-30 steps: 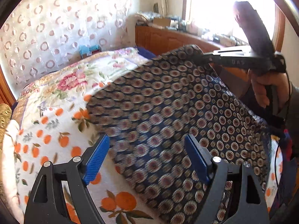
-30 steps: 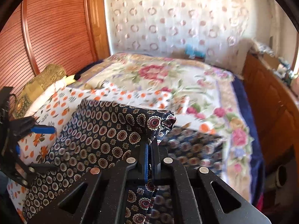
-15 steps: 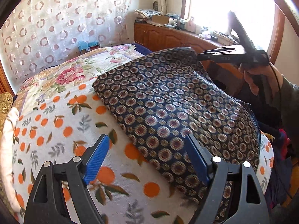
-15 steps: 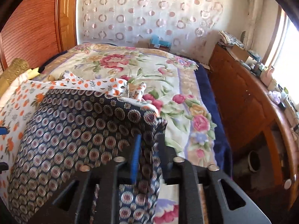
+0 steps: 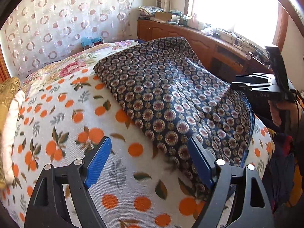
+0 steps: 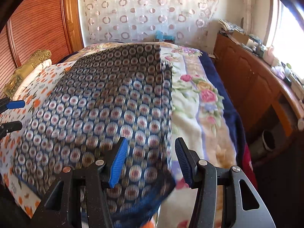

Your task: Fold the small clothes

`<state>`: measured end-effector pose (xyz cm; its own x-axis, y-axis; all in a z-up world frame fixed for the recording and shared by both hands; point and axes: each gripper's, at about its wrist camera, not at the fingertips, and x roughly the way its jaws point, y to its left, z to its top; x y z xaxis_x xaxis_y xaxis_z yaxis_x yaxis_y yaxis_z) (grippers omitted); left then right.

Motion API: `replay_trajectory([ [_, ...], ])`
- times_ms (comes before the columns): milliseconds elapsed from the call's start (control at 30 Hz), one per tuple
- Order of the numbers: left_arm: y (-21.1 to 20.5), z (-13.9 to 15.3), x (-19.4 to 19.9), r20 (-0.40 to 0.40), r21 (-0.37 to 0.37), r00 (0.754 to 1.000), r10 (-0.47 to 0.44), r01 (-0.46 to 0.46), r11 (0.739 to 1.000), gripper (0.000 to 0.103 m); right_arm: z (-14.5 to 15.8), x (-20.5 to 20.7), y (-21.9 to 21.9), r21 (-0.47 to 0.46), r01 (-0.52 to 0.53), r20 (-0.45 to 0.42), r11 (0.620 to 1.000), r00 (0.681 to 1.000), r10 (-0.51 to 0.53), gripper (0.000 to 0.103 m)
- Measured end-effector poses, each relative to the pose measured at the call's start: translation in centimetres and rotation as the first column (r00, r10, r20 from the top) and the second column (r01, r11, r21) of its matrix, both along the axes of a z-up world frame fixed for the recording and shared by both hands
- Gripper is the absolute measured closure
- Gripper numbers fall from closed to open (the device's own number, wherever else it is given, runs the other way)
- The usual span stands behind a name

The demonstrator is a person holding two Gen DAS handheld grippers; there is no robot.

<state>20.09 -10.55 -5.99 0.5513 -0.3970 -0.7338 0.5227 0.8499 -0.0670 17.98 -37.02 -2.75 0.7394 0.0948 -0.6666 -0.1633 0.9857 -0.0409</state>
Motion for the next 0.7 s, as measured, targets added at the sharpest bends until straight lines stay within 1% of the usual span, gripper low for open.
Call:
replay_trajectory([
  [133, -0.1, -0.5, -1.1, -0.001, 0.01, 1.0, 0.008, -0.008, 1.0, 0.02, -0.3, -1.4, 0.4, 0.033, 0.029, 0.033, 0.999, 0.999, -0.03, 0.049],
  [300, -0.3, -1.1, -1.8, -0.016, 0.001, 1.0, 0.02, -0.02, 1.0, 0.02, -1.2, -2.4, 1.8, 0.061, 0.026, 0.042, 0.998, 0.999, -0.028, 0.049],
  [367, -0.4, -1.3, -2.1, -0.022, -0.003, 1.0, 0.017, -0.018, 1.0, 0.02, -1.4, -3.2, 1.6, 0.071, 0.023, 0.042, 0.997, 0.999, -0.026, 0.049],
  [500, -1.0, -1.7, -2.5, -0.023, 0.02, 1.0, 0.008, -0.008, 1.0, 0.02, -1.6, -4.1, 0.4, 0.08, 0.05, 0.037, 0.996, 0.998, -0.053, 0.049],
  [600, -1.1, -1.8, -2.8, -0.028, 0.004, 1.0, 0.003, -0.003, 1.0, 0.02, -1.5, -3.8, -0.7, 0.086, 0.072, 0.02, 0.994, 0.997, -0.074, 0.049],
  [700, -1.1, -2.0, -3.2, -0.038, -0.011, 0.999, -0.003, 0.003, 1.0, 0.02, -1.9, -3.4, -0.8, 0.071, 0.089, 0.009, 0.994, 0.996, -0.089, 0.049],
])
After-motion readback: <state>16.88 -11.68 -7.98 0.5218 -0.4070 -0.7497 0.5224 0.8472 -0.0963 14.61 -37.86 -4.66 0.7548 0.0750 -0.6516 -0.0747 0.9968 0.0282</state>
